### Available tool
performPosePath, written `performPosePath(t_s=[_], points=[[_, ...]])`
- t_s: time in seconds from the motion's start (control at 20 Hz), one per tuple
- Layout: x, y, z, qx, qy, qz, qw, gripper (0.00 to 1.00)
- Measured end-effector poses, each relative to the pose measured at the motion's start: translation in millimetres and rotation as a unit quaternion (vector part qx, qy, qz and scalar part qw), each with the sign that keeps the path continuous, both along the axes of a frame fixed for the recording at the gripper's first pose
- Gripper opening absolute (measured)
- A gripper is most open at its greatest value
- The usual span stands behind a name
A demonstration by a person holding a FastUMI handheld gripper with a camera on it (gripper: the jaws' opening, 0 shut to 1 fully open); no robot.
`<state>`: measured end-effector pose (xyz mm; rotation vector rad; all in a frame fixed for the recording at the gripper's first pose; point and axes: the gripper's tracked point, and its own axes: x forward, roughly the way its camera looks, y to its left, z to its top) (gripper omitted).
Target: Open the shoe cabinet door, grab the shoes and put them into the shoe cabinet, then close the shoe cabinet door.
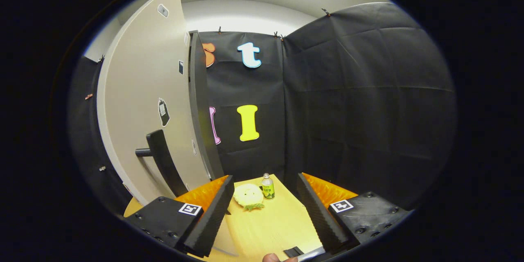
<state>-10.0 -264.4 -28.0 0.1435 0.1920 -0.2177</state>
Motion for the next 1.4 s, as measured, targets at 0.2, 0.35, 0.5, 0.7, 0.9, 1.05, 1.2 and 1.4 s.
performPosePath(t_s=[0.2, 0.35, 0.5, 0.7, 0.9, 1.05, 1.2, 1.4], points=[[-1, 12, 1, -0.009, 0.000, 0.005, 1.000, 0.96], [-1, 19, -3, 0.003, -0.001, -0.005, 1.000, 0.96], [-3, 39, -3, 0.007, -0.004, 0.002, 1.000, 0.98], [-9, 87, -2, 0.012, -0.004, 0.021, 1.000, 0.98], [-10, 135, -5, 0.016, -0.002, 0.013, 1.000, 0.98], [-5, 168, -6, 0.024, -0.006, 0.023, 0.999, 0.97], [5, 205, -9, 0.032, 0.001, 0.050, 0.998, 0.98], [26, 250, -11, 0.024, 0.004, 0.088, 0.996, 0.98]])
